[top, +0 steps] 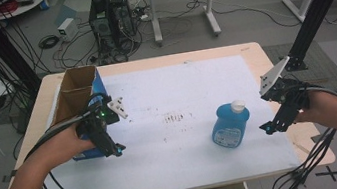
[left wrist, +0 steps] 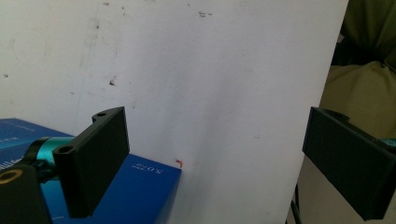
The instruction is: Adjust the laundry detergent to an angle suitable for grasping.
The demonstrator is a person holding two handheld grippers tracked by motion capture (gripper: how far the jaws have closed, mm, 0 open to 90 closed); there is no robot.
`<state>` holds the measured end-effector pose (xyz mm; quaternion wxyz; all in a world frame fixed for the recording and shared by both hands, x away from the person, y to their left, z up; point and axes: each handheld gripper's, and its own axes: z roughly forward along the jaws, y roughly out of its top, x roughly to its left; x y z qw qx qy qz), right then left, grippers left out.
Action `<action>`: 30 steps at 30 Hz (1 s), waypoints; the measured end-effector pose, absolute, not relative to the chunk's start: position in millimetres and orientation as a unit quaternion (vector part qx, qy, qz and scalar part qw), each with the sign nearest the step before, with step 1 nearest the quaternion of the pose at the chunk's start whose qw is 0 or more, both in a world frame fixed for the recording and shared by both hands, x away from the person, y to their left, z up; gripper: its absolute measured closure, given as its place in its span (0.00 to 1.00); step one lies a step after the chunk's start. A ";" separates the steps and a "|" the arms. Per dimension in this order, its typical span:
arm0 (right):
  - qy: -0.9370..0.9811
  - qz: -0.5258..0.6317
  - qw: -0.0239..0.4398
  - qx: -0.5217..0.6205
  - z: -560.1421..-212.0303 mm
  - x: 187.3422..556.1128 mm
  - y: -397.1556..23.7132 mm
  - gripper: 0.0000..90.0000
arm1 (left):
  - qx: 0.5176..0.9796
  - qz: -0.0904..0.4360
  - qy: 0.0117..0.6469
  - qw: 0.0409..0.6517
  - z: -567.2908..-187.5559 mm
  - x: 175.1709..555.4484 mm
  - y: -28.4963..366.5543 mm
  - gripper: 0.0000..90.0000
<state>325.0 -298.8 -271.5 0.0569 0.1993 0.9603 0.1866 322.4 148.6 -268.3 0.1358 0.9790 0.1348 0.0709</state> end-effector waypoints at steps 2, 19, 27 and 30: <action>0.961 0.188 0.057 0.198 -271.2 325.7 -299.6 0.01 | 0.981 0.072 0.126 0.127 -267.1 323.6 148.7 0.08; 0.959 0.192 0.057 0.201 -272.5 324.3 -302.6 0.01 | 0.978 0.074 0.136 0.138 -269.4 323.9 148.5 0.08; 0.959 0.195 0.055 0.199 -273.0 322.2 -304.5 0.01 | 0.980 0.076 0.129 0.131 -267.1 324.3 147.8 0.08; 0.959 0.193 0.054 0.201 -272.2 320.5 -305.9 0.01 | 0.980 0.079 0.128 0.130 -266.5 324.4 146.8 0.08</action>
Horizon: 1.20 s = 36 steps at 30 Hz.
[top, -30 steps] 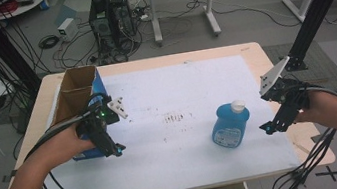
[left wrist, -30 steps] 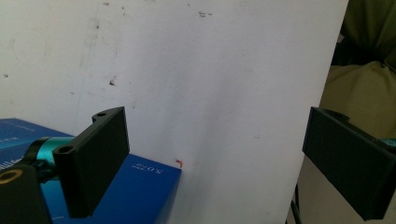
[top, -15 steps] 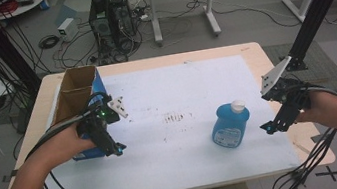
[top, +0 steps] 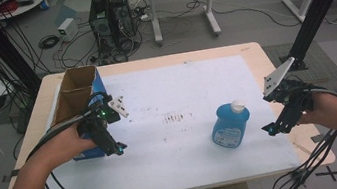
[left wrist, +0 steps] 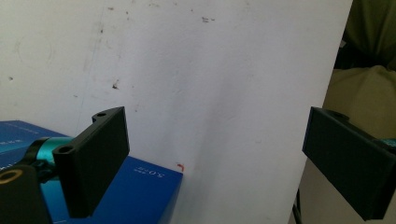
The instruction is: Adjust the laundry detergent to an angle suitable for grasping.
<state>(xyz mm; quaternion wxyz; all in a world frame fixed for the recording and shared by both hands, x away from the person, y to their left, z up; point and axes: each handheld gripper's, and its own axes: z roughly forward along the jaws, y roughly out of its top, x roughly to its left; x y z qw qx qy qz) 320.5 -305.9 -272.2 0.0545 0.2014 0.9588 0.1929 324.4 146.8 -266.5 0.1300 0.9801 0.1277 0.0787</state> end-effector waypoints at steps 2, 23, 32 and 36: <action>0.957 0.195 0.059 0.205 -271.8 319.0 -307.4 0.01 | 0.979 0.080 0.130 0.133 -266.6 323.7 146.0 0.08; 0.955 0.206 0.063 0.205 -272.8 313.5 -313.6 0.01 | 0.981 0.077 0.124 0.131 -265.0 324.9 142.2 0.08; 0.954 0.209 0.062 0.206 -275.9 314.1 -314.7 0.01 | 0.980 0.078 0.126 0.132 -268.2 325.0 140.7 0.08; 0.953 0.212 0.063 0.206 -275.4 314.5 -315.7 0.01 | 0.980 0.075 0.128 0.133 -267.6 325.5 140.6 0.08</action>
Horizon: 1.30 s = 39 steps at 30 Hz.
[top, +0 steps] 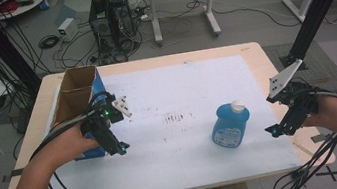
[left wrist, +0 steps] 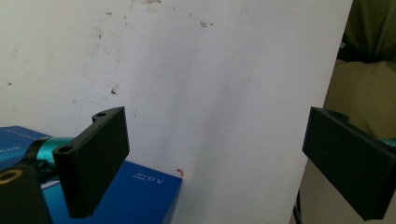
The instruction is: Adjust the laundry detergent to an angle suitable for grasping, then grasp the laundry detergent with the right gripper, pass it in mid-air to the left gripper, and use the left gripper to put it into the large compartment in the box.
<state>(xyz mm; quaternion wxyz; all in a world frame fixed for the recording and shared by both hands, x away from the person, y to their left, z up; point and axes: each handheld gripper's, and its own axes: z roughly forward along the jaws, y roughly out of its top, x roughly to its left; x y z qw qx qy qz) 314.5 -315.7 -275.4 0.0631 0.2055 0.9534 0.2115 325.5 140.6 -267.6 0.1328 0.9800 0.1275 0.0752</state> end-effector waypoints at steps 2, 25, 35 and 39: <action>0.953 0.214 0.063 0.203 -275.6 315.0 -316.8 0.01 | 0.980 0.078 0.127 0.133 -267.5 326.0 140.4 0.08; 0.944 0.247 0.057 0.212 -291.6 316.4 -320.7 0.01 | 0.981 0.069 0.127 0.131 -273.3 331.6 137.4 0.08; 0.933 0.280 0.057 0.218 -302.0 317.0 -321.5 0.01 | 0.981 0.072 0.128 0.130 -272.9 331.0 137.8 0.08; 0.927 0.305 0.061 0.211 -309.4 319.2 -322.9 0.01 | 0.981 0.069 0.128 0.129 -273.1 330.6 137.1 0.08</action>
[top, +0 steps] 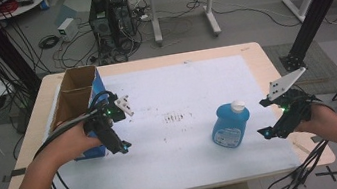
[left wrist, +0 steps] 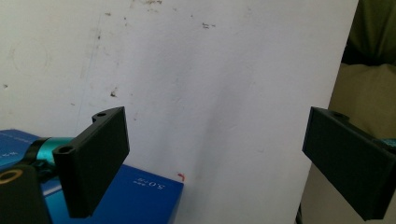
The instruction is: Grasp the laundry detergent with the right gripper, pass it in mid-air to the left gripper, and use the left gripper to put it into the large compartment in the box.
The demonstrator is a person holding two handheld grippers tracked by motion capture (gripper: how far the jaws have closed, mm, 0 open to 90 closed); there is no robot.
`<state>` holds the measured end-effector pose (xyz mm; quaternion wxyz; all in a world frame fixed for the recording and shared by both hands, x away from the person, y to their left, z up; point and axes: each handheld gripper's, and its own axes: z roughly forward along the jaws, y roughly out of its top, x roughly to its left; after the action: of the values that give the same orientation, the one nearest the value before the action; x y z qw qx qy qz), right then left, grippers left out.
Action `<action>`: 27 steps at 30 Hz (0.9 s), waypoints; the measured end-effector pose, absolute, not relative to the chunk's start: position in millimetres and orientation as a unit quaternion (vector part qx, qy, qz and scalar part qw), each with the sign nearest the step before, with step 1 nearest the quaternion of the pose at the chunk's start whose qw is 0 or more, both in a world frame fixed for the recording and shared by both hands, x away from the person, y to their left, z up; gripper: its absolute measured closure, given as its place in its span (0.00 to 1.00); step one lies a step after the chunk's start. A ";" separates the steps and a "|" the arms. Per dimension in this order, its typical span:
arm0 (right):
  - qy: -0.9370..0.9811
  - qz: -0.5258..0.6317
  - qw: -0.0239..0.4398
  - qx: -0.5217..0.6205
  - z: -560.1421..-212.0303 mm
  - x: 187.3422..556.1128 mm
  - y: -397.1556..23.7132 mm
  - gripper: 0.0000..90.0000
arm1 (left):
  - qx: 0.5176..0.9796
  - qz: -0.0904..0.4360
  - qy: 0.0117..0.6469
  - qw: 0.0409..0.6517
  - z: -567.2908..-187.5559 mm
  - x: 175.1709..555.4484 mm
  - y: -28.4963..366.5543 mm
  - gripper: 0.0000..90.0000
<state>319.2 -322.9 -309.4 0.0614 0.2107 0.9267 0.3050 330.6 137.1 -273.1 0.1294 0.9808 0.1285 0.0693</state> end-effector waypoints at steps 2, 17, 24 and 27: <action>0.923 0.316 0.062 0.211 -313.0 319.3 -323.1 0.01 | 0.981 0.069 0.129 0.129 -273.0 330.6 137.2 0.08; 0.904 0.369 0.066 0.205 -324.5 321.5 -322.0 0.01 | 0.981 0.074 0.128 0.125 -273.8 331.2 134.2 0.08; 0.898 0.386 0.066 0.203 -332.6 322.7 -318.8 0.01 | 0.982 0.070 0.127 0.125 -274.6 331.2 132.6 0.08; 0.896 0.390 0.065 0.200 -335.1 323.3 -316.9 0.01 | 0.982 0.069 0.126 0.124 -274.8 331.1 132.7 0.08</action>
<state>323.3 -316.9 -335.1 0.0649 0.2004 0.8964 0.3901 331.1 132.7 -274.8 0.1244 0.9818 0.1260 0.0690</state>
